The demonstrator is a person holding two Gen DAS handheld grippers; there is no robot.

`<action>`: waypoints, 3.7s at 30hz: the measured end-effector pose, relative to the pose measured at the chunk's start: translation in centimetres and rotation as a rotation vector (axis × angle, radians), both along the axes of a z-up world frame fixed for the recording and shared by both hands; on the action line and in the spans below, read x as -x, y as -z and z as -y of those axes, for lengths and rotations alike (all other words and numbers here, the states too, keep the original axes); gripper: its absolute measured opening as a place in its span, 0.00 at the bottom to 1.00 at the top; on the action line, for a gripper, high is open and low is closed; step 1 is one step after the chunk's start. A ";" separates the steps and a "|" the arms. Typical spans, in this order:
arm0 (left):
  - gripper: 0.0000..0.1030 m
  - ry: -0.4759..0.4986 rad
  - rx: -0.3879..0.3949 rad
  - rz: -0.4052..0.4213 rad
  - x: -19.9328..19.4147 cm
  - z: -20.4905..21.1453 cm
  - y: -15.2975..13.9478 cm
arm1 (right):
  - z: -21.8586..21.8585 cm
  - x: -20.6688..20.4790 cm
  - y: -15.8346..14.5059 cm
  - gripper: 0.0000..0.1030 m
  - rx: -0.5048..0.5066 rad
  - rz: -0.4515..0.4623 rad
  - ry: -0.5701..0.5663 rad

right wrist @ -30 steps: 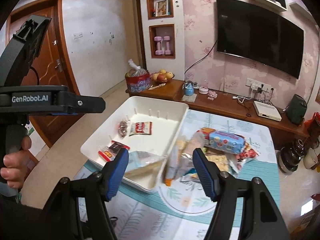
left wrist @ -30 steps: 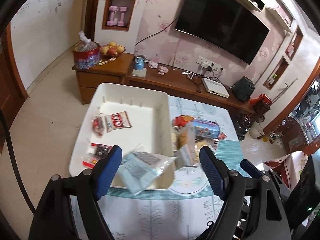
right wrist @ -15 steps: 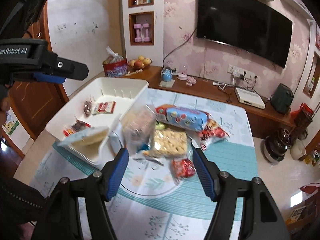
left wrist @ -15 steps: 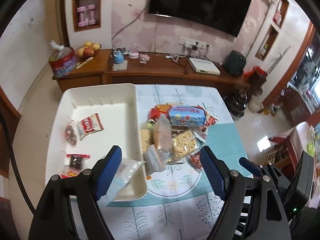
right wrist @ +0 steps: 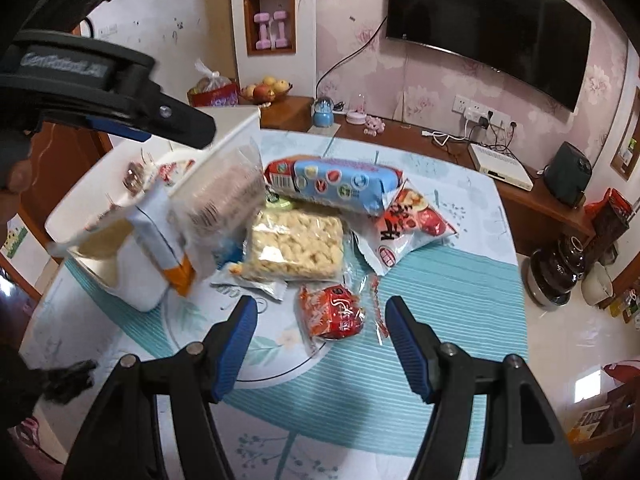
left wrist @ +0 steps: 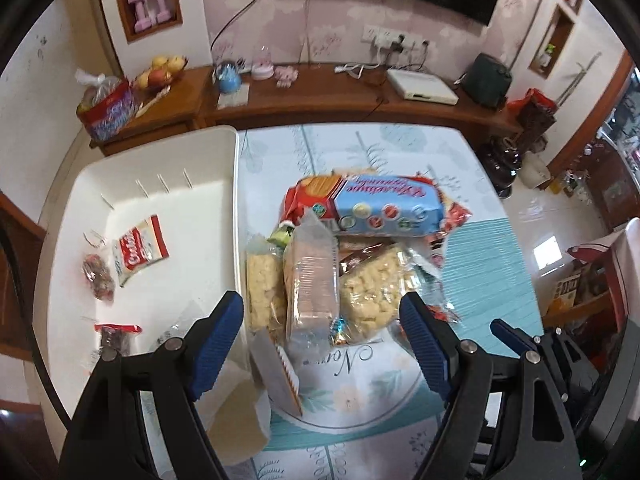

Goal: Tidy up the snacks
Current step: 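Grasp the tall clear bread bag with left tool while right tool approaches the orange snack, then close right tool on the orange-wrapped bun while left tool lifts the bread bag, then carry the bread bag and orange bun over the white tray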

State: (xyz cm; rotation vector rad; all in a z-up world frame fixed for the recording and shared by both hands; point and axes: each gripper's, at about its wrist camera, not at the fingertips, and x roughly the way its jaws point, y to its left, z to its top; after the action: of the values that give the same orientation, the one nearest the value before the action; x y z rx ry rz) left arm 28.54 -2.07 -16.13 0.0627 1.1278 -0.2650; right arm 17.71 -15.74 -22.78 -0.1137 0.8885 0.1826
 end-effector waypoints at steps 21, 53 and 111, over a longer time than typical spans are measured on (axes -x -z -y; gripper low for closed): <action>0.74 0.017 -0.161 -0.029 -3.8 1.6 4.3 | -0.8 -3.5 6.1 0.65 0.061 -0.090 -0.031; 0.35 -0.002 -0.132 -0.205 -2.8 2.3 6.2 | -0.3 -2.7 4.9 0.54 0.045 -0.145 -0.060; 0.35 -0.195 0.062 0.166 7.7 -23.1 -9.0 | -20.3 -1.2 -9.2 0.54 -0.044 0.239 -0.272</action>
State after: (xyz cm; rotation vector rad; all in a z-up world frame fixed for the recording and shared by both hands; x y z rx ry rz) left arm 20.82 20.98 -7.09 -0.0790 0.9526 -0.1183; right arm 18.88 4.54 -13.61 -0.2111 0.6277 0.4329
